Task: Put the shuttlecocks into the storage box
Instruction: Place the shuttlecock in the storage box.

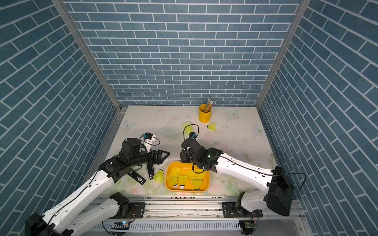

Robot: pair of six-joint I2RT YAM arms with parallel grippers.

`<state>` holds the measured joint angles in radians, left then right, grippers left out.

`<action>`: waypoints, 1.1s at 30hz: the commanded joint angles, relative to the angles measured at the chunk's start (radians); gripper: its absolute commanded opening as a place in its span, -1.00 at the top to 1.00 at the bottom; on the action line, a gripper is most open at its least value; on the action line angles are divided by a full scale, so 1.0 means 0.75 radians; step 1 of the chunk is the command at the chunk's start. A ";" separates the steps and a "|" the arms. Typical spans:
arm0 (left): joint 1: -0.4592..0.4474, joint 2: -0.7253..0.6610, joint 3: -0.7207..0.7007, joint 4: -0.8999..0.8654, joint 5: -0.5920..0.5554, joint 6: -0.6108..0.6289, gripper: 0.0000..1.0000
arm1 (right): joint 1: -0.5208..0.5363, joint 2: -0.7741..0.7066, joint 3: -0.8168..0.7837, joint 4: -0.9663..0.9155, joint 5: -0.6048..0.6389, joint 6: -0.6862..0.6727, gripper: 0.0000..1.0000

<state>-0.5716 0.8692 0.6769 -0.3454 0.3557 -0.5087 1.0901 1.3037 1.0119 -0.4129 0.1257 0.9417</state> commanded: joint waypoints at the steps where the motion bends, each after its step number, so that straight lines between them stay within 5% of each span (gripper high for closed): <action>1: -0.146 -0.070 -0.044 -0.060 -0.137 -0.121 -0.99 | 0.042 -0.134 -0.085 0.014 -0.013 -0.032 0.88; 25: -0.965 -0.211 -0.153 -0.096 -0.764 -0.532 -0.90 | 0.327 -0.313 -0.301 -0.098 -0.128 0.131 0.90; 33: -1.066 -0.216 -0.168 -0.078 -0.846 -0.589 -0.89 | 0.386 -0.324 -0.403 -0.056 -0.167 0.200 0.90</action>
<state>-1.3506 0.7078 0.5694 -0.4057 -0.2268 -0.9253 1.3689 1.0737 0.7345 -0.4637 0.0174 1.0481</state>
